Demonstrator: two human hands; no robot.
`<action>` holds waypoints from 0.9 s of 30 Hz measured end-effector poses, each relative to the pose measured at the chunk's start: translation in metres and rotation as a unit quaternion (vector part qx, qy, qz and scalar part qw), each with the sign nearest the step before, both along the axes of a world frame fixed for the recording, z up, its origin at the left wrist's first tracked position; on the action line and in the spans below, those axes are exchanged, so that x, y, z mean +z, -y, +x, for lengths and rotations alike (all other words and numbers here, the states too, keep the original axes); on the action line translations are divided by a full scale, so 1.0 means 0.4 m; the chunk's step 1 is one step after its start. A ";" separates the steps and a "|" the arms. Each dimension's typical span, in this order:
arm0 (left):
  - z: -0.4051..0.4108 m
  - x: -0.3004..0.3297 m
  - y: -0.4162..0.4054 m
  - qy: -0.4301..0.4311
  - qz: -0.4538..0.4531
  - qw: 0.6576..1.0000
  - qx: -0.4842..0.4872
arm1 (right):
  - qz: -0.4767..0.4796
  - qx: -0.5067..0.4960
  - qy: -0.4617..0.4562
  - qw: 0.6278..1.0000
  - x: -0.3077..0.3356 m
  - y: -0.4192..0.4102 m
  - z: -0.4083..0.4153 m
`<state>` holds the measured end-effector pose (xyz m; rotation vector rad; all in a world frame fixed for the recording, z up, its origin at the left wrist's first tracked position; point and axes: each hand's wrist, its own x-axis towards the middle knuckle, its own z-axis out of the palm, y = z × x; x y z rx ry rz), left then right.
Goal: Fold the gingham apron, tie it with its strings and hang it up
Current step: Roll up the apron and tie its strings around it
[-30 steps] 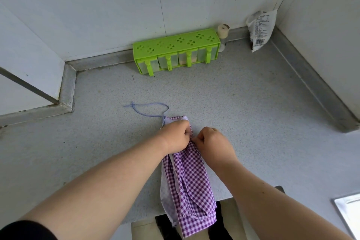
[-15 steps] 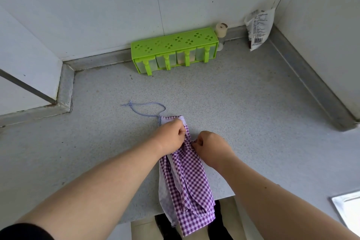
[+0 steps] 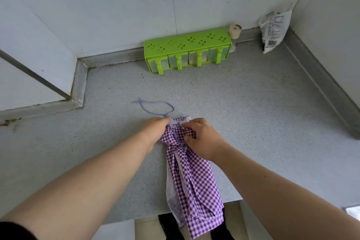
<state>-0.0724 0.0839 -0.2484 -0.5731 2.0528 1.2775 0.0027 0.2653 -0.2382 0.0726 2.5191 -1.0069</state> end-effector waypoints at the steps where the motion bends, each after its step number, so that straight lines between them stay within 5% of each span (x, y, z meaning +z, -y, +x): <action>1: 0.003 0.008 -0.002 0.019 0.038 0.999 0.027 | -0.003 0.003 0.006 1.000 -0.001 0.001 0.001; 6: 0.029 0.037 -0.013 0.077 0.161 0.980 0.091 | -0.020 -0.016 0.001 1.000 0.011 0.015 0.000; 16: 0.055 0.169 -0.007 -0.025 0.215 0.973 0.076 | -0.048 -0.031 -0.013 0.998 0.143 0.056 -0.027; 22: 0.074 0.261 0.025 -0.013 0.326 0.943 0.061 | -0.040 -0.059 -0.072 0.995 0.230 0.078 -0.043; 27: 0.095 0.313 0.027 -0.045 0.279 0.958 0.045 | -0.086 -0.127 -0.071 0.986 0.267 0.091 -0.030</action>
